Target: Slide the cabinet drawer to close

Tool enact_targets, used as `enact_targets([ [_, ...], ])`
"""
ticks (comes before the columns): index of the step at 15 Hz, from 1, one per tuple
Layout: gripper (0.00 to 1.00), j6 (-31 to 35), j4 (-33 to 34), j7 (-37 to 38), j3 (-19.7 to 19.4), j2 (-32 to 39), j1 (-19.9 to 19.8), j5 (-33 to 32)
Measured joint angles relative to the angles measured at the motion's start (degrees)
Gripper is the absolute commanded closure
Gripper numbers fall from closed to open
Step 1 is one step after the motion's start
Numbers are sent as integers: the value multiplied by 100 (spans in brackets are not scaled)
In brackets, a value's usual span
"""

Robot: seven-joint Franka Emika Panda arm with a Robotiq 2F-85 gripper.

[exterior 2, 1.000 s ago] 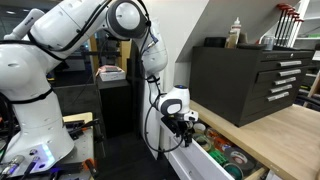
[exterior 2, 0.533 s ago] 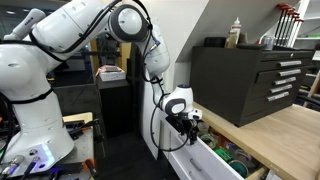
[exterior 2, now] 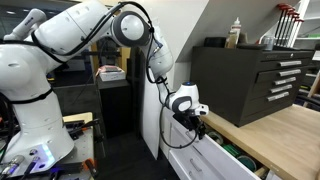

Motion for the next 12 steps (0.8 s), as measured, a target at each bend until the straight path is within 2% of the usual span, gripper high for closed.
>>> enact_targets([
  [7, 0, 3, 543, -75, 3, 120, -2, 0],
  [10, 0, -67, 540, -94, 40, 67, -14, 2],
  [12, 0, -344, 379, -122, 134, -91, -29, 2],
])
